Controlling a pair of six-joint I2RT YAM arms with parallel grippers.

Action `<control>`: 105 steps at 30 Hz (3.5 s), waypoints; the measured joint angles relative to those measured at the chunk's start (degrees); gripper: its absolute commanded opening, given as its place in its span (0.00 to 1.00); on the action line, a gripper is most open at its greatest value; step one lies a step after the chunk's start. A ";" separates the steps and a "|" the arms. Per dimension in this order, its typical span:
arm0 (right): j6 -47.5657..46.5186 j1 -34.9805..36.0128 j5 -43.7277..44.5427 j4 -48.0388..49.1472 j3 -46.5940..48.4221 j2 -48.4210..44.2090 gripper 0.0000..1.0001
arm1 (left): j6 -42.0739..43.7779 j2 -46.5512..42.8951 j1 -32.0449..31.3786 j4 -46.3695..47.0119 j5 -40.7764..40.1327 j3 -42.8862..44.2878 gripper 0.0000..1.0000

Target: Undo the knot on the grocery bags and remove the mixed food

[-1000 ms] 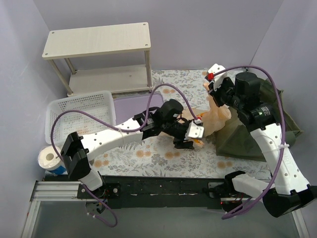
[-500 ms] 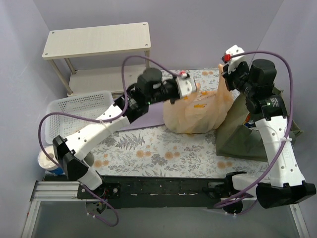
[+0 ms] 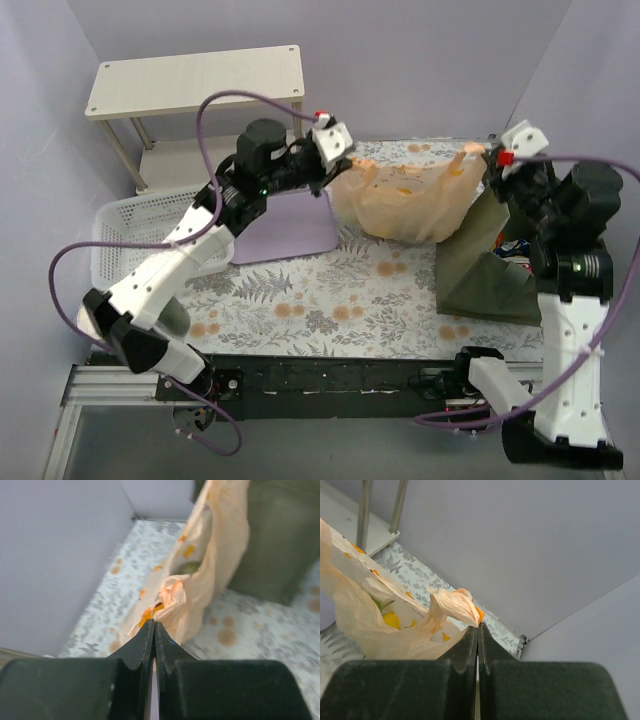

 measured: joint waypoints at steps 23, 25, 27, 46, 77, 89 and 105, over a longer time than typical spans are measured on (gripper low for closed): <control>-4.13 -0.04 0.15 -31.23 14.80 -4.81 0.74 | -13.14 -10.08 -1.55 -10.88 8.55 -4.17 0.98; -4.87 -0.02 -3.48 -31.30 21.20 -3.76 0.74 | -13.88 -7.45 -1.46 -10.84 10.88 -1.20 0.98; -5.60 -0.02 -6.62 -31.47 23.15 -4.92 0.73 | -14.51 -4.96 -2.01 -11.15 13.40 0.13 0.98; -11.10 -0.33 -13.49 -44.96 -7.87 -30.34 0.41 | -22.49 11.91 -18.27 -13.64 8.44 -1.95 0.95; -10.67 -7.32 -25.62 -24.90 -16.48 -14.08 0.06 | -24.94 5.88 -10.51 -8.96 5.95 -8.59 0.00; 13.18 1.60 4.52 -14.08 22.88 16.81 0.24 | -27.23 6.29 -6.36 -8.28 6.54 -9.16 0.00; 3.72 33.22 25.99 -16.59 2.60 11.91 0.10 | -30.21 7.85 -2.45 -7.67 14.27 -9.70 0.00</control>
